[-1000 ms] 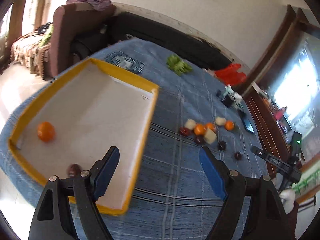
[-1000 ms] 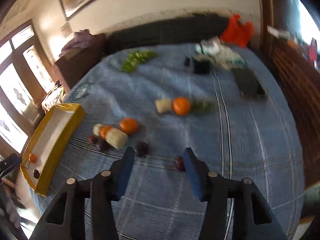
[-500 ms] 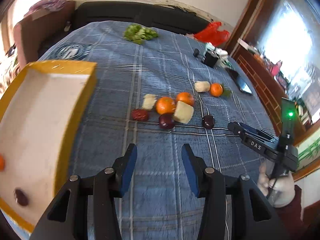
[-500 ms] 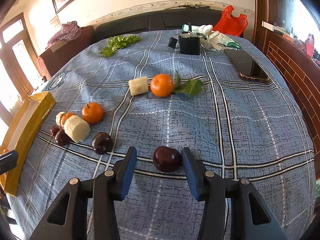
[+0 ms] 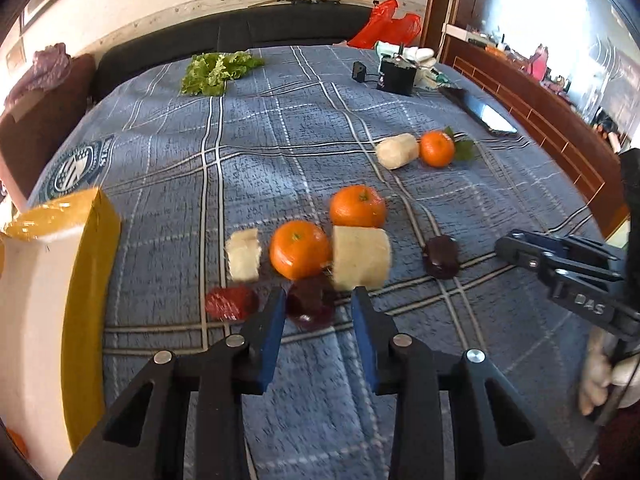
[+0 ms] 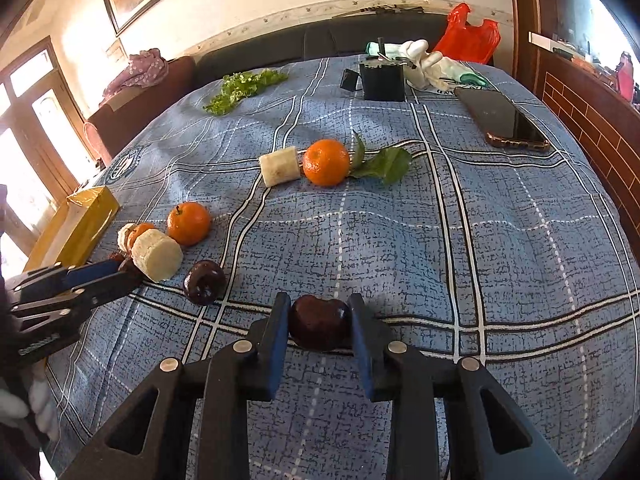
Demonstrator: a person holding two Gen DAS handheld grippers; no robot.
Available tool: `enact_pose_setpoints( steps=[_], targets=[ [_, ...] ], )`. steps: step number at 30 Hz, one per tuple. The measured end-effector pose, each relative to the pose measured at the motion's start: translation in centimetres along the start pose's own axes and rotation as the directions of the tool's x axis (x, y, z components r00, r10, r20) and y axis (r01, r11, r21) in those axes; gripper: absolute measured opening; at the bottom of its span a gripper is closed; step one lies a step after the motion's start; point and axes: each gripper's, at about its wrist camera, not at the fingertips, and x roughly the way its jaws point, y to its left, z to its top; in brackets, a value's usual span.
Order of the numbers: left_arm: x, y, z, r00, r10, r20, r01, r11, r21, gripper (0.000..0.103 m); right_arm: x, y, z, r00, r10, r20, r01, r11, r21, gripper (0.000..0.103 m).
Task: Organize fruits
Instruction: 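Grasp a dark plum with the left tool while the right tool grasps another plum, then carry both plums over the tray and open both tools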
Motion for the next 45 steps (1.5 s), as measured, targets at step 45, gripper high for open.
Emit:
enact_pose_setpoints(
  steps=[45],
  targets=[
    [-14.4, 27.2, -9.3, 0.976, 0.218, 0.028, -0.170, 0.830, -0.532, 0.026, 1.2, 35.0, -1.7, 0.880, 0.410, -0.241, -0.474, 0.799, -0.369, 0.033]
  ],
)
